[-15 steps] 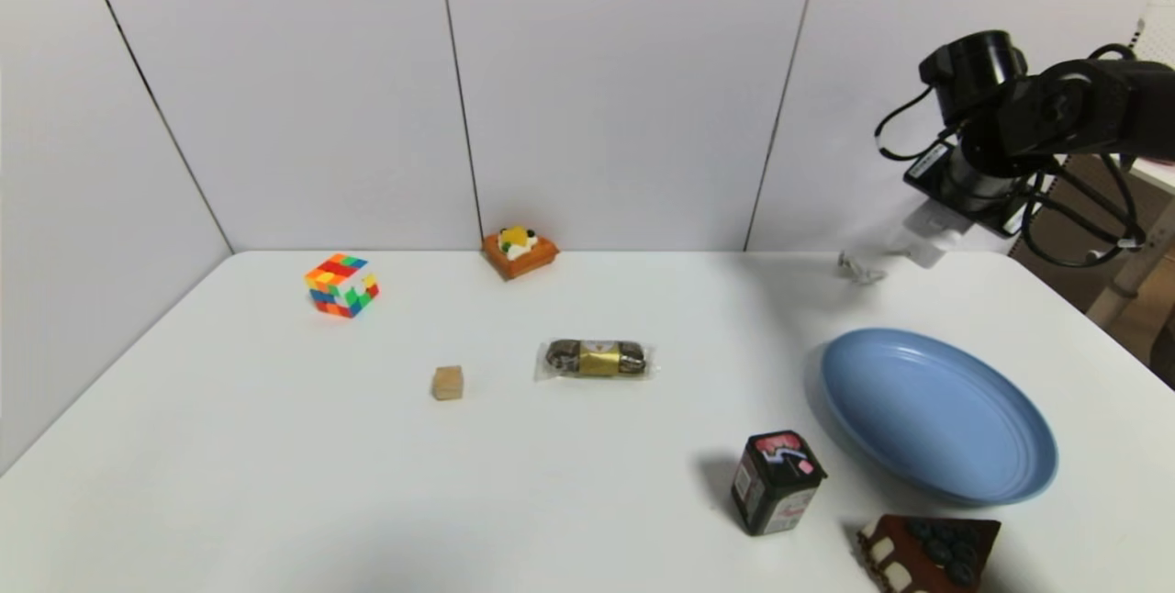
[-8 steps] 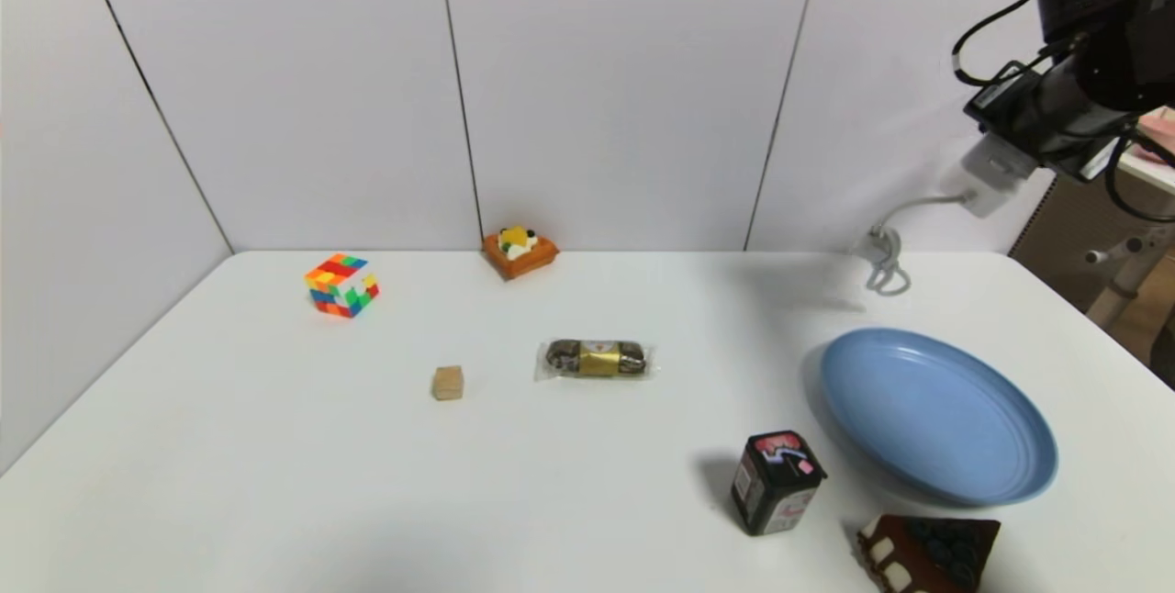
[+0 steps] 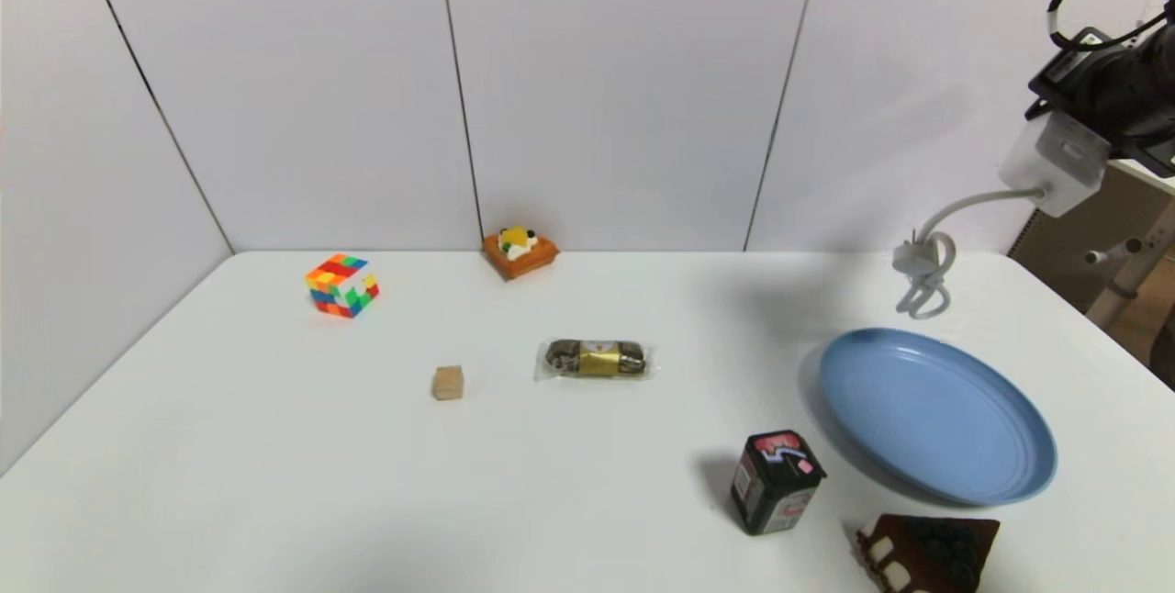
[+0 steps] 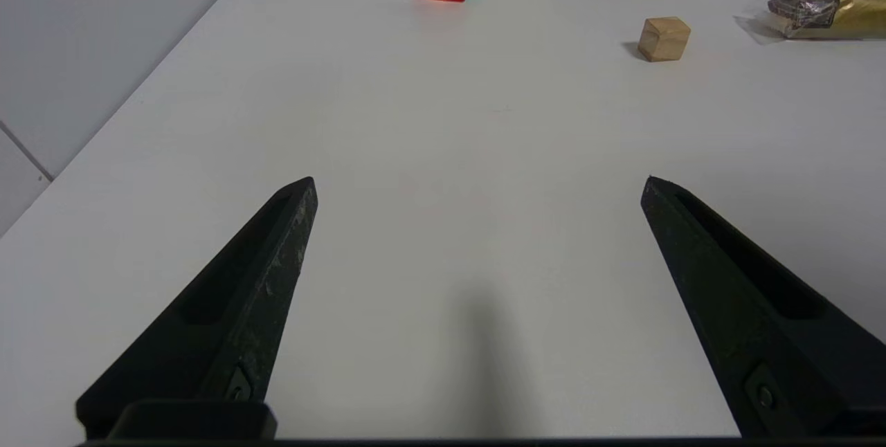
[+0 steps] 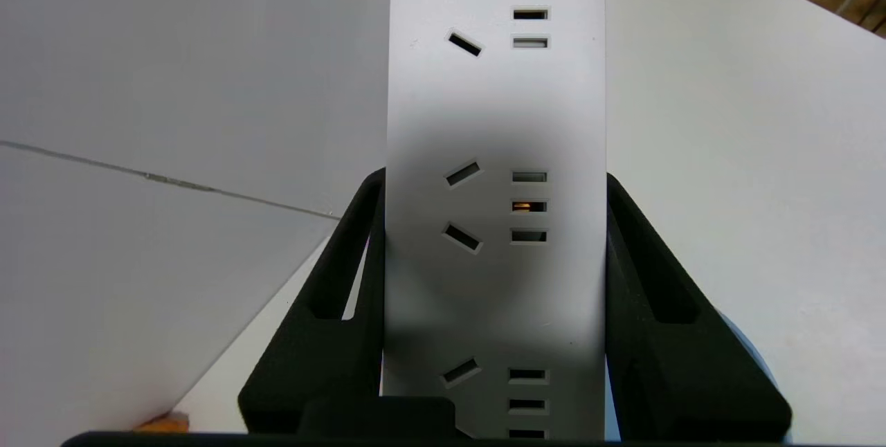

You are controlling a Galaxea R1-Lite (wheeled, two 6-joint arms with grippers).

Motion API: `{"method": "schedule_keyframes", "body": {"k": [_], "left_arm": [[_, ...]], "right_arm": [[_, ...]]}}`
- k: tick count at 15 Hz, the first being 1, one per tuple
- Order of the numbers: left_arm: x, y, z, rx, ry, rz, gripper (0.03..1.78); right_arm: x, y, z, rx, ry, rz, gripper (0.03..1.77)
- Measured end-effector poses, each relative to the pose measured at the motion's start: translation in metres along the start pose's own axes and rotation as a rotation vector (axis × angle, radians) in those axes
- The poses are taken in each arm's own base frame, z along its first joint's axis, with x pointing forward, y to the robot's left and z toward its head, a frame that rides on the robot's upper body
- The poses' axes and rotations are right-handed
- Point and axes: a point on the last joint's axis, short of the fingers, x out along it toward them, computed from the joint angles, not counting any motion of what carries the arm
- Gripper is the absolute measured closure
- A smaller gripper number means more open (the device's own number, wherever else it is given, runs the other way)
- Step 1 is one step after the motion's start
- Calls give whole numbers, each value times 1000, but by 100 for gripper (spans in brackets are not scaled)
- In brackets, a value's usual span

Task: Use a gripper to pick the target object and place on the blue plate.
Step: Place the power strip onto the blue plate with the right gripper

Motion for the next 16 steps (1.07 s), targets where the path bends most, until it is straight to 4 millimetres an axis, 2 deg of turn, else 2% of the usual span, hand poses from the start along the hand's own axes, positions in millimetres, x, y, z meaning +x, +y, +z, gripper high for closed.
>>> {"method": "schedule_keyframes", "body": {"k": [16], "left_arm": [[0, 0, 0, 0, 0, 0, 12]], "right_arm": [[25, -46, -75, -140, 119, -47, 95]]}}
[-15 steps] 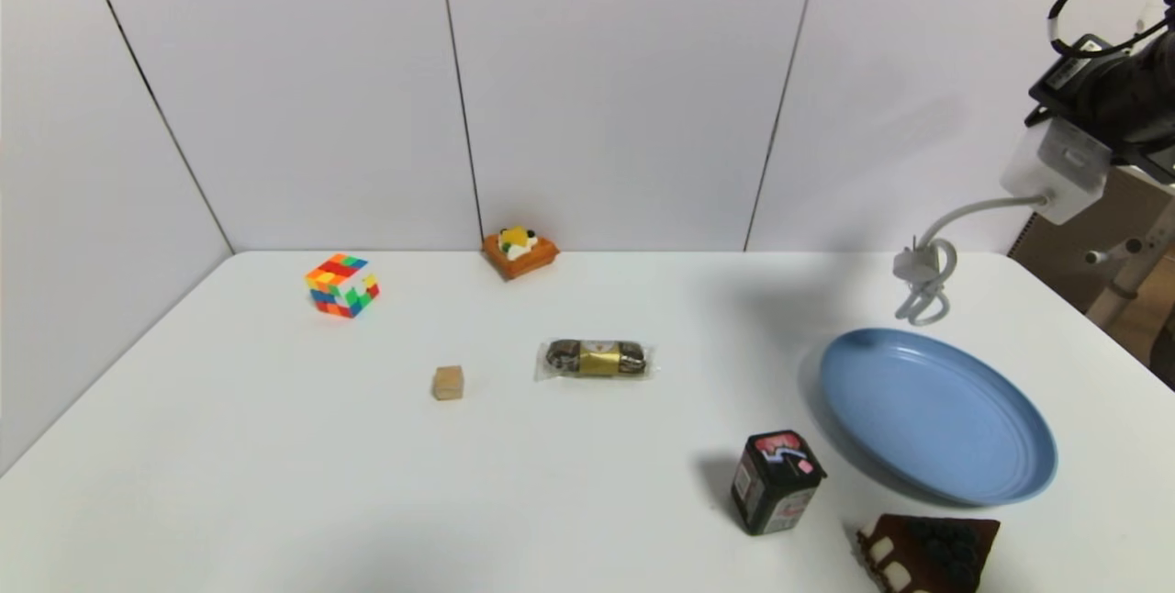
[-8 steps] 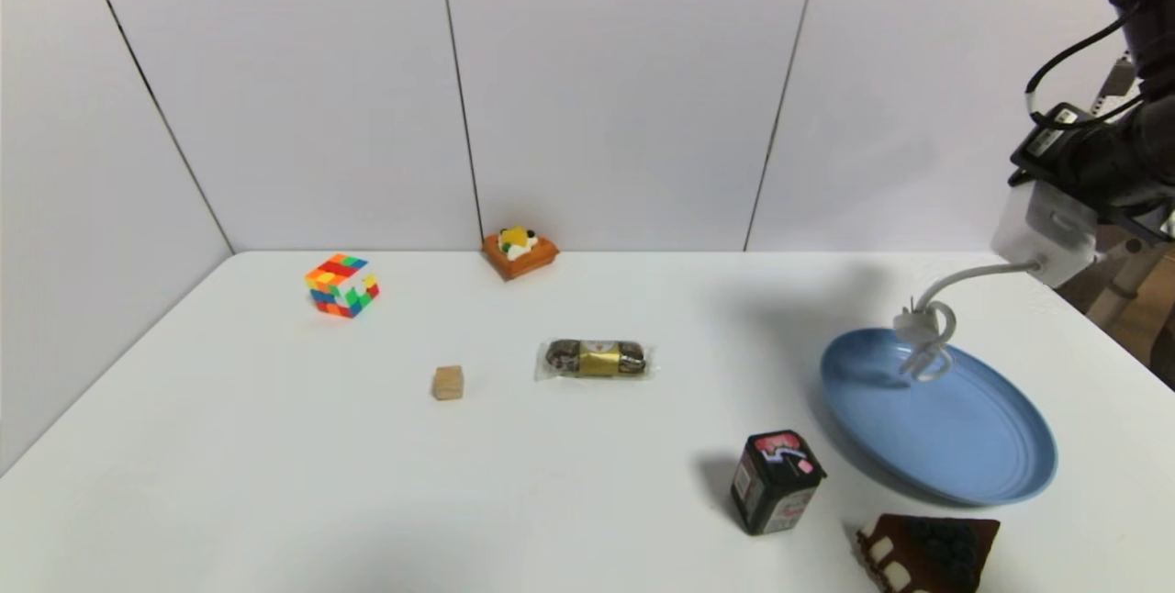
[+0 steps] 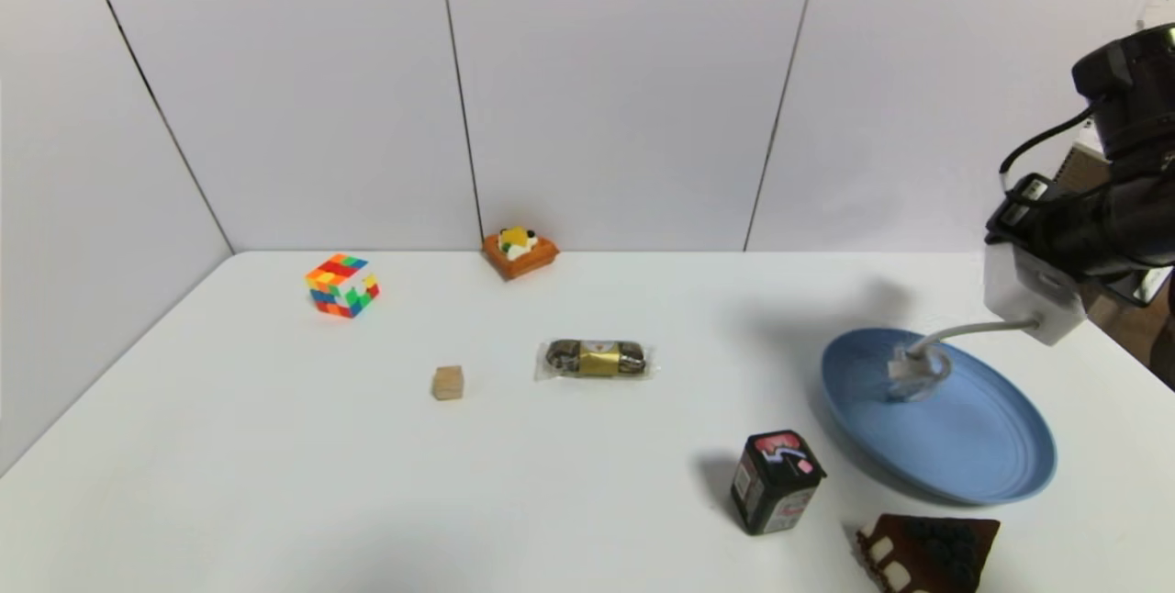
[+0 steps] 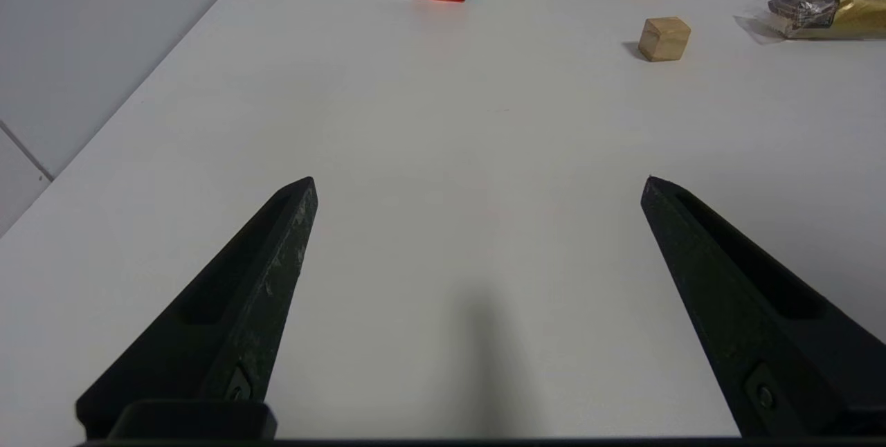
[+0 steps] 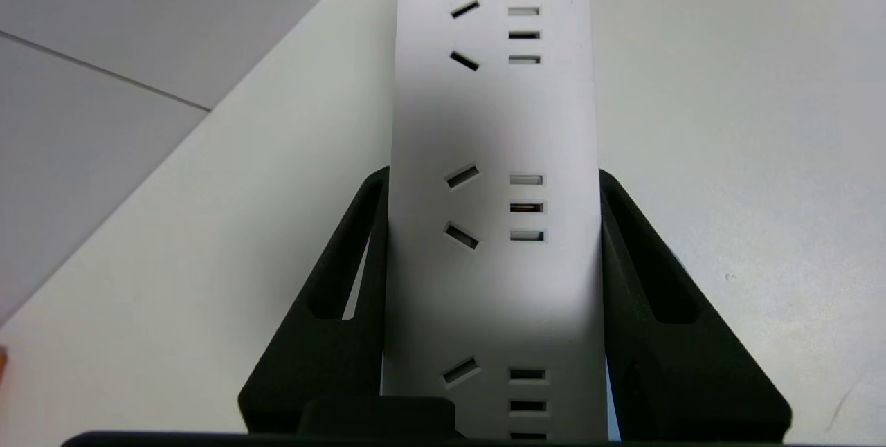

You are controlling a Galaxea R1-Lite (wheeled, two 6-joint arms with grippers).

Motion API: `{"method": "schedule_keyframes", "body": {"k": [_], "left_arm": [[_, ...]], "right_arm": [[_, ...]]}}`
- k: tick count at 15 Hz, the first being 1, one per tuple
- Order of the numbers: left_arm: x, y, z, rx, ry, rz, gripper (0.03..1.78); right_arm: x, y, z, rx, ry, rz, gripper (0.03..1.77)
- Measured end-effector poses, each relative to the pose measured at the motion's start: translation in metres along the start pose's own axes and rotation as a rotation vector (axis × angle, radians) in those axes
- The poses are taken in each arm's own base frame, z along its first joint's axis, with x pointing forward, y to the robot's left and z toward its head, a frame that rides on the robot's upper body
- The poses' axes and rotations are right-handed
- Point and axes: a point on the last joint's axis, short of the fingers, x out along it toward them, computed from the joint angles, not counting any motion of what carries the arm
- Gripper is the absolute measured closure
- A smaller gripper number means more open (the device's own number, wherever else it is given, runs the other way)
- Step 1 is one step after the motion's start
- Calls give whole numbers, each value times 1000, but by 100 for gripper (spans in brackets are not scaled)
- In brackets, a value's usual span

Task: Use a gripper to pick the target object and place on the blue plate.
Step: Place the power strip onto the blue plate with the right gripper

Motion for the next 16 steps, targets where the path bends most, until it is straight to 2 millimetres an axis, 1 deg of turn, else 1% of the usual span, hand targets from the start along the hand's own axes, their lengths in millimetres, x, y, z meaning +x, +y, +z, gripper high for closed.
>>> {"method": "schedule_keyframes", "body": {"k": [3, 7, 13, 16], "left_arm": [[0, 0, 0, 0, 0, 0, 12], [0, 0, 0, 0, 0, 1, 12], [0, 0, 0, 0, 0, 0, 12], [0, 0, 0, 0, 0, 0, 12]], "right_arm": [[3, -12, -19, -61, 69, -1, 95], [0, -26, -35, -95, 91, 18, 95], [3, -49, -71, -175, 104, 41, 95], [6, -55, -88, -201, 75, 85, 95]]}}
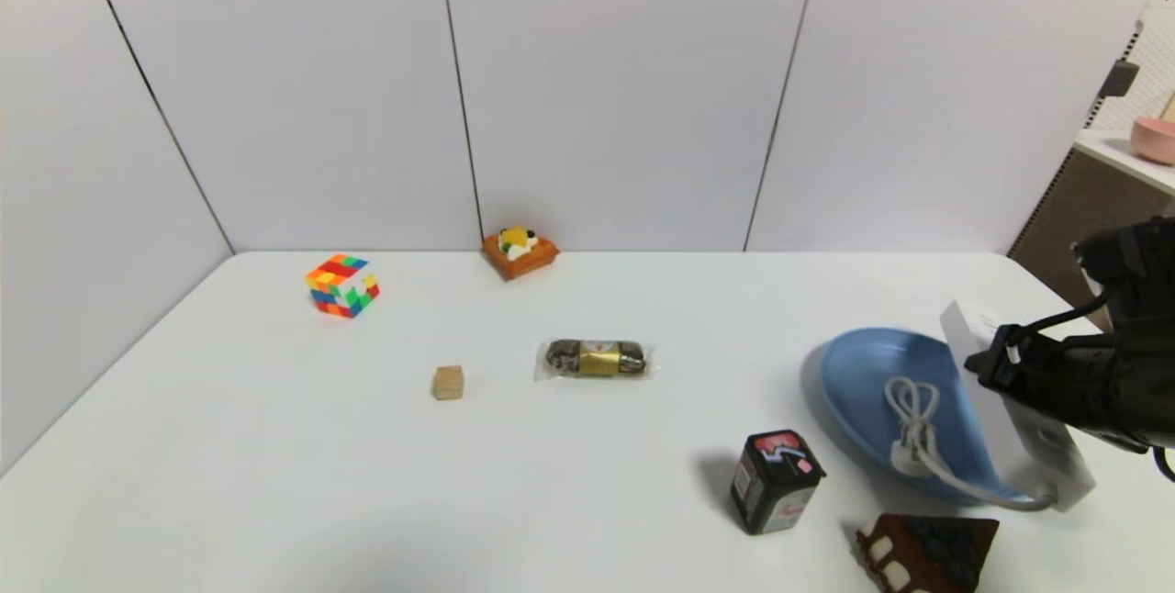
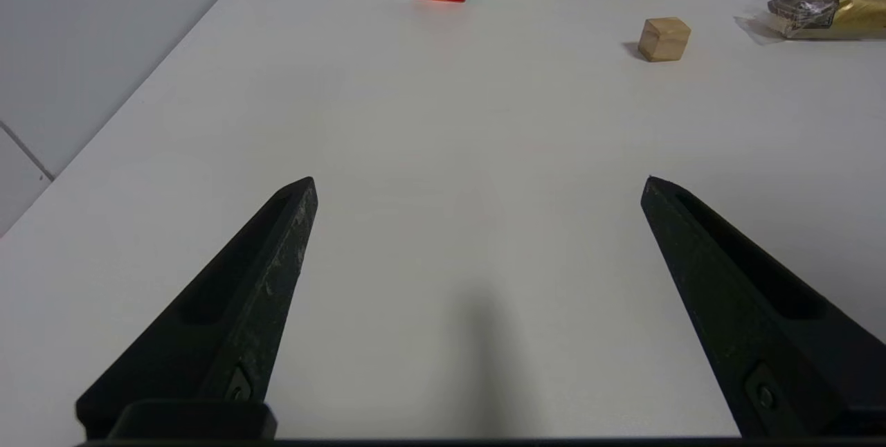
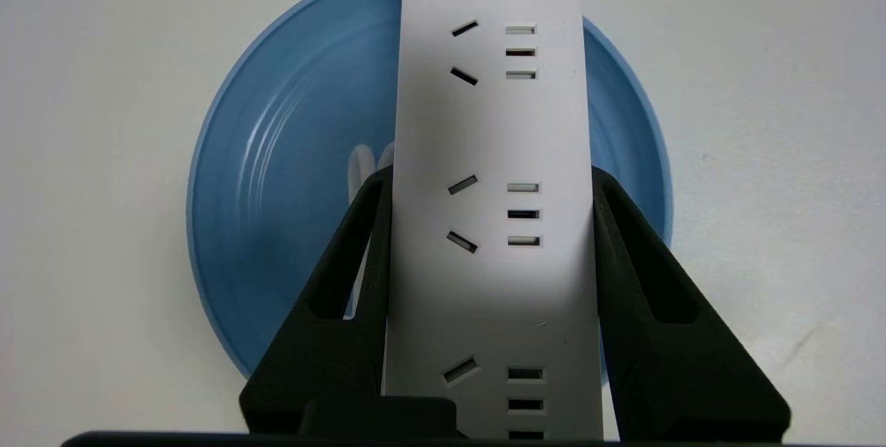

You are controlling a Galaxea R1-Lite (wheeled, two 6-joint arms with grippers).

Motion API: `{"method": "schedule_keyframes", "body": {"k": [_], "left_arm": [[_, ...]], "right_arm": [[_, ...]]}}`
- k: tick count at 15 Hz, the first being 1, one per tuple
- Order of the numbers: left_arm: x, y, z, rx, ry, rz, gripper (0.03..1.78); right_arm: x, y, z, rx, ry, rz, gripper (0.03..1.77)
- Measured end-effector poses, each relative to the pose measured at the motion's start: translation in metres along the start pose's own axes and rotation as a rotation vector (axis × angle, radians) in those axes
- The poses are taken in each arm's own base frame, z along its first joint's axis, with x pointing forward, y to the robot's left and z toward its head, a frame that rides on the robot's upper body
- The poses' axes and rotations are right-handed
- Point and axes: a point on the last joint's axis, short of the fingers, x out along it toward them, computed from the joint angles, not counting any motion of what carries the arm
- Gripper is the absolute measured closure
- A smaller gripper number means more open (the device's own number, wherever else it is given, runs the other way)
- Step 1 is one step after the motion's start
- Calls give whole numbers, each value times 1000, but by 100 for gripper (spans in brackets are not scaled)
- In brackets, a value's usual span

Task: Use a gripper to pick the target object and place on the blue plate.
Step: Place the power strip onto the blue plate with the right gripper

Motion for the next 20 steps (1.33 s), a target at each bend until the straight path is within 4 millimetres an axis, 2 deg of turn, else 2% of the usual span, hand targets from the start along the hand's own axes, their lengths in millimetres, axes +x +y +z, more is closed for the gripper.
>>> {"method": "schedule_keyframes", "body": {"k": [6, 12, 18, 20], "left_arm": [[0, 0, 0, 0, 0, 0, 12], [0, 0, 0, 0, 0, 0, 12], [0, 0, 0, 0, 0, 0, 12], [0, 0, 0, 0, 0, 0, 12]], "right_arm": [[13, 3, -16, -16, -36, 41, 95], [28, 5, -23, -27, -17, 23, 96], [30, 6, -25, -42, -9, 22, 96], [30, 7, -25, -47, -5, 23, 84]]}}
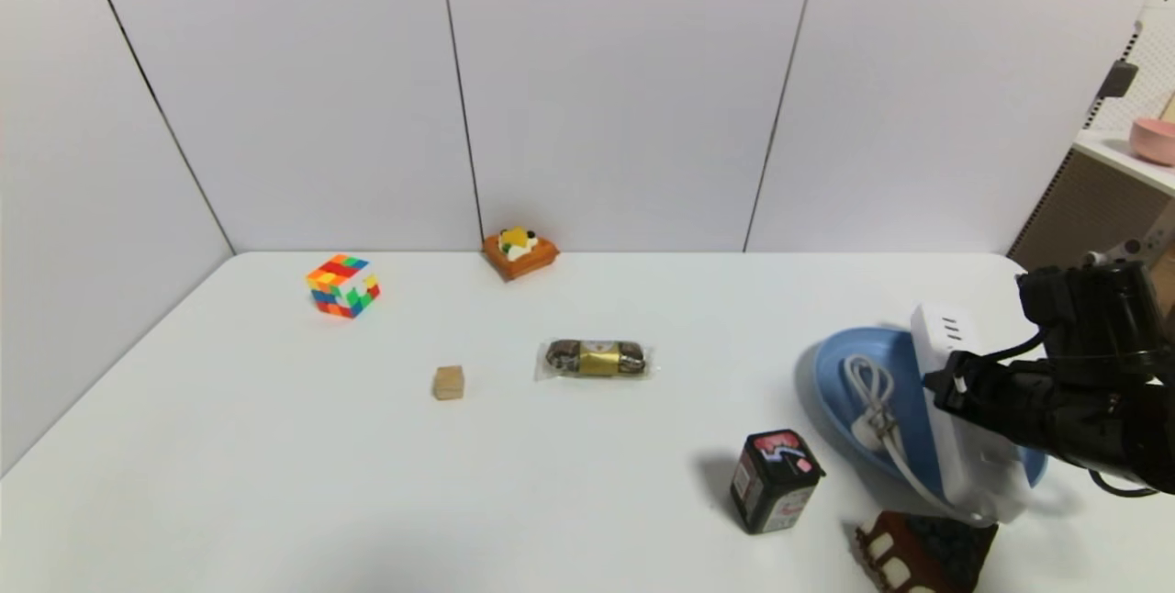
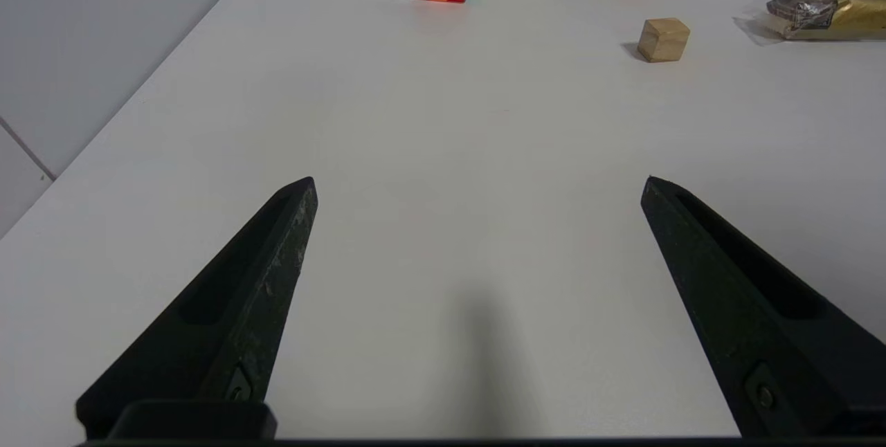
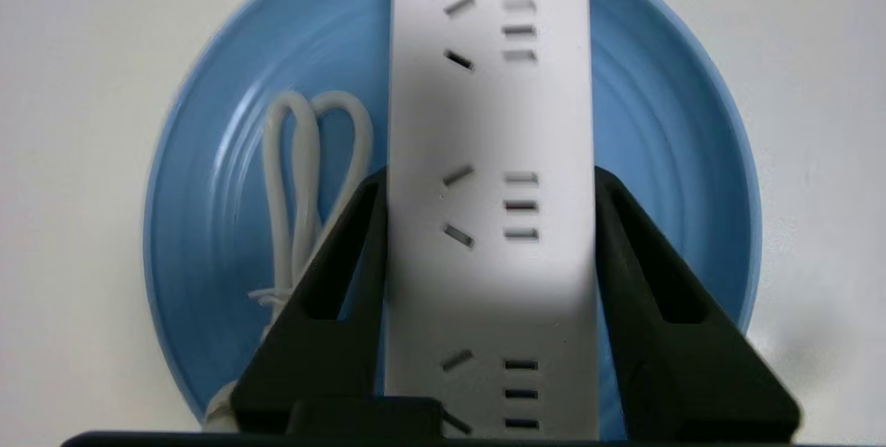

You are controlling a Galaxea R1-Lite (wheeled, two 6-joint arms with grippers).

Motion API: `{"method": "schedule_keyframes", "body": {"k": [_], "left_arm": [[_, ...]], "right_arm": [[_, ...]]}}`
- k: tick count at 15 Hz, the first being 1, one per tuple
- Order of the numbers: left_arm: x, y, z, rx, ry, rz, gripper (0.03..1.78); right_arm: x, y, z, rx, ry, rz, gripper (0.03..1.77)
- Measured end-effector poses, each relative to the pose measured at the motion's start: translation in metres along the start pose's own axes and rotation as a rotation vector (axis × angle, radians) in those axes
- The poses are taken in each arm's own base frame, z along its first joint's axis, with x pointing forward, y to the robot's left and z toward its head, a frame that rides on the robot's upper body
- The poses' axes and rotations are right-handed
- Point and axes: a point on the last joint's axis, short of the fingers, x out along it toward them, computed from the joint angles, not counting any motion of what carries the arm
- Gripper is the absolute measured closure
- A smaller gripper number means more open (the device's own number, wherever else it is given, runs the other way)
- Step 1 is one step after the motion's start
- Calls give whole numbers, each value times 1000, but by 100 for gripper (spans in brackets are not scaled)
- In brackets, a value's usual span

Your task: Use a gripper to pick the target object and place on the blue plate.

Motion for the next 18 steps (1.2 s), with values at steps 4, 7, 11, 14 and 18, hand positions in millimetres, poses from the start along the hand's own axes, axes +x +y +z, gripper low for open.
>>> {"method": "schedule_keyframes", "body": {"k": [4, 7, 11, 14, 18], "left_arm": [[0, 0, 0, 0, 0, 1, 12], [0, 0, 0, 0, 0, 0, 12], [0, 0, 0, 0, 0, 0, 12], [0, 0, 0, 0, 0, 0, 12], [0, 0, 0, 0, 0, 0, 12]], "right_arm": [[-6, 1, 6, -24, -31, 16, 53], [-13, 2, 16, -21, -58, 28, 39], [-46, -1, 35, -19, -101, 45, 27], [-91, -17, 36, -48, -146, 72, 21], [-145, -58, 3, -127, -292, 111, 16]]}}
